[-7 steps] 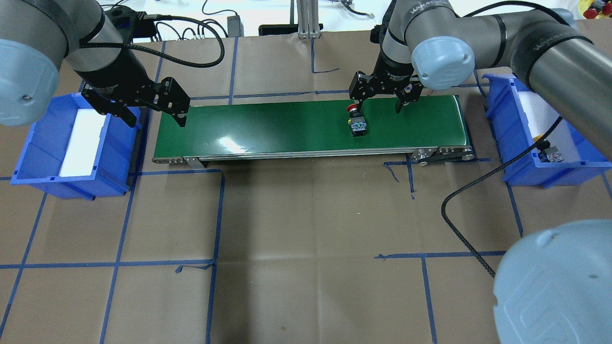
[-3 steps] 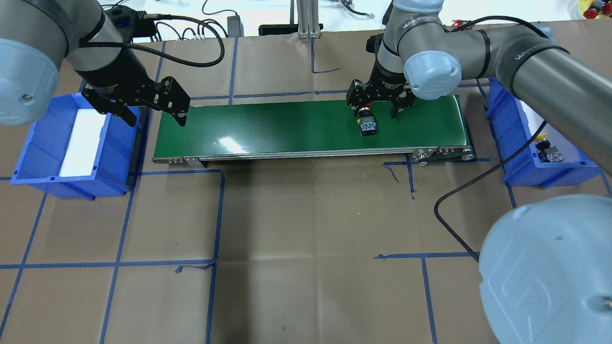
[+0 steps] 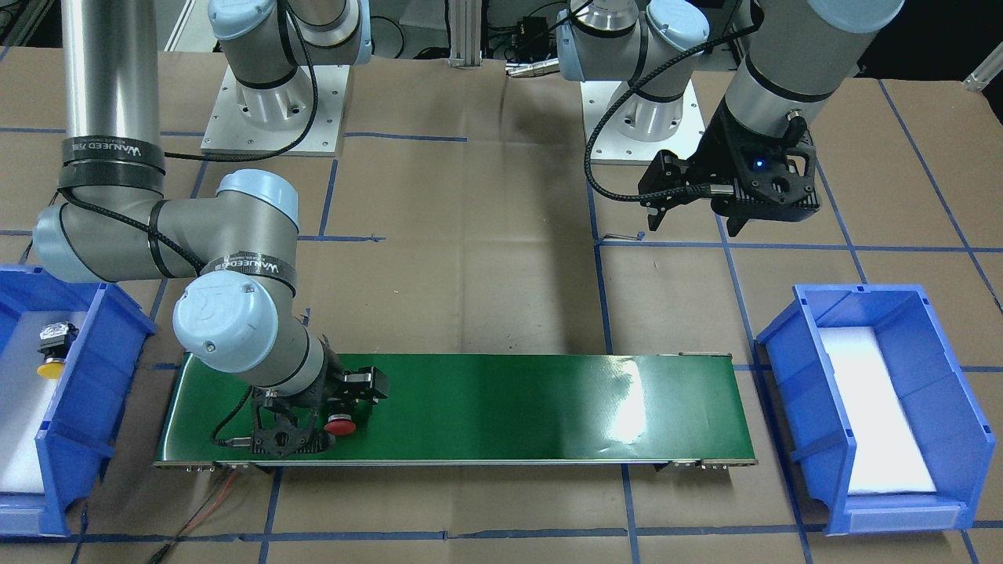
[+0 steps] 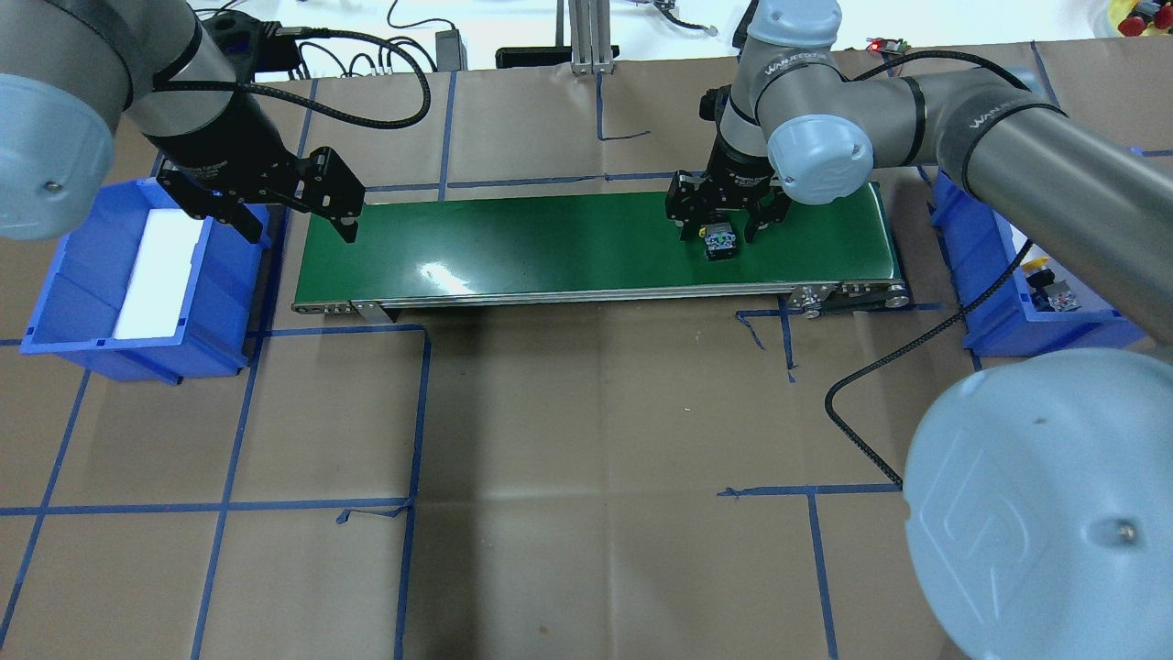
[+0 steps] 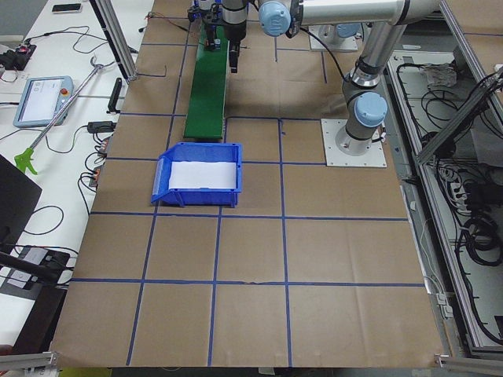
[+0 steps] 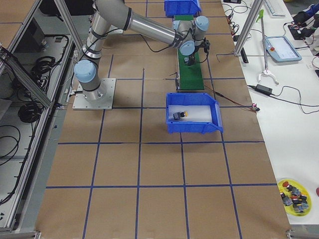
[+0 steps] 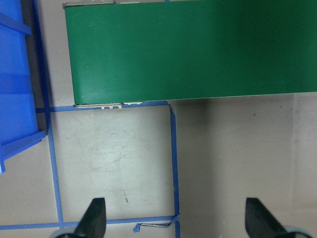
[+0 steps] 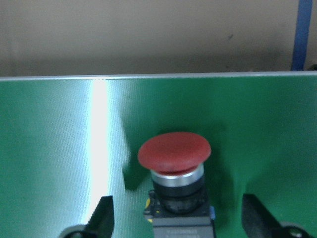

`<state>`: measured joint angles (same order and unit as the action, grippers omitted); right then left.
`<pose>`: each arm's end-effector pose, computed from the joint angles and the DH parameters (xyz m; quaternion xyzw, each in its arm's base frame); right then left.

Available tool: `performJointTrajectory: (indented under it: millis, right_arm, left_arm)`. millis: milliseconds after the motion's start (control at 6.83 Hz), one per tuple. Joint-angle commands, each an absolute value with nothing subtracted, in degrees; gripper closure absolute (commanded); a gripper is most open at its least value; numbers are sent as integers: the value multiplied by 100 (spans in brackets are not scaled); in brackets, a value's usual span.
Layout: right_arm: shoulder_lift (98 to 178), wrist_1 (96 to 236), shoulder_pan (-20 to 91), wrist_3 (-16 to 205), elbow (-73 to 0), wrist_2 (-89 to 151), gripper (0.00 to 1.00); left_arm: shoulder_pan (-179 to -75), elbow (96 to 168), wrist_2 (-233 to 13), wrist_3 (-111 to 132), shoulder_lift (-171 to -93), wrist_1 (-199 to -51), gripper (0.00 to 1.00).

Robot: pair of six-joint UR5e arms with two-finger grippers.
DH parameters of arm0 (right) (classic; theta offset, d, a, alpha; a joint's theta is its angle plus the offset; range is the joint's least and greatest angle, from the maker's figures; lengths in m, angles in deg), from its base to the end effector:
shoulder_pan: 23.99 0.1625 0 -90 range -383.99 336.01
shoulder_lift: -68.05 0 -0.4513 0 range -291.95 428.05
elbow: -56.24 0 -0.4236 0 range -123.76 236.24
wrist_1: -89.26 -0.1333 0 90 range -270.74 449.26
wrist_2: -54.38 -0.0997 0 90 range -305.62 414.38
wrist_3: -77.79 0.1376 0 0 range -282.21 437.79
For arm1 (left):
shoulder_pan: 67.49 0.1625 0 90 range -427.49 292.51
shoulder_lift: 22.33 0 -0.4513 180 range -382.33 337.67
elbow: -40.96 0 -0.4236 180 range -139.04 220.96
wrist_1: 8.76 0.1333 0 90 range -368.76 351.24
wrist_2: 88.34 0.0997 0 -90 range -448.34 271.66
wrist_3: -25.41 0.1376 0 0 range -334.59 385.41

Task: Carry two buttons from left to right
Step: 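Move the right gripper to the red button switch on the belt and grasp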

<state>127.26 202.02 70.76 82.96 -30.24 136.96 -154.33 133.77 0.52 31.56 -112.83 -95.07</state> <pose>0.2082 -0.6813 0.2122 0.0062 0.9971 0.0447 0.0610 -0.1068 -0.5341 0.4524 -0.0261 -0.9996 0.0041 0.0096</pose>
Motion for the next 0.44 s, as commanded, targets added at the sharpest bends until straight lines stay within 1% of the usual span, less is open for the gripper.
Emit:
performJointTrajectory:
  millis: [0,146,293]
  right_arm:
    - [12738,20124,7067,8271,-3051,13926,72]
    - [12764,20124,7058,8141,-3016,14580,93]
    - [12904,20115,6980,7965,-2946,15013,95]
  left_arm:
    - [-15433,13377,43,3156,-11294,-9507,1]
    - [-15433,13377,43,3156,-11312,-9507,1]
    - [-15433,13377,43,3156,-11312,-9507,1]
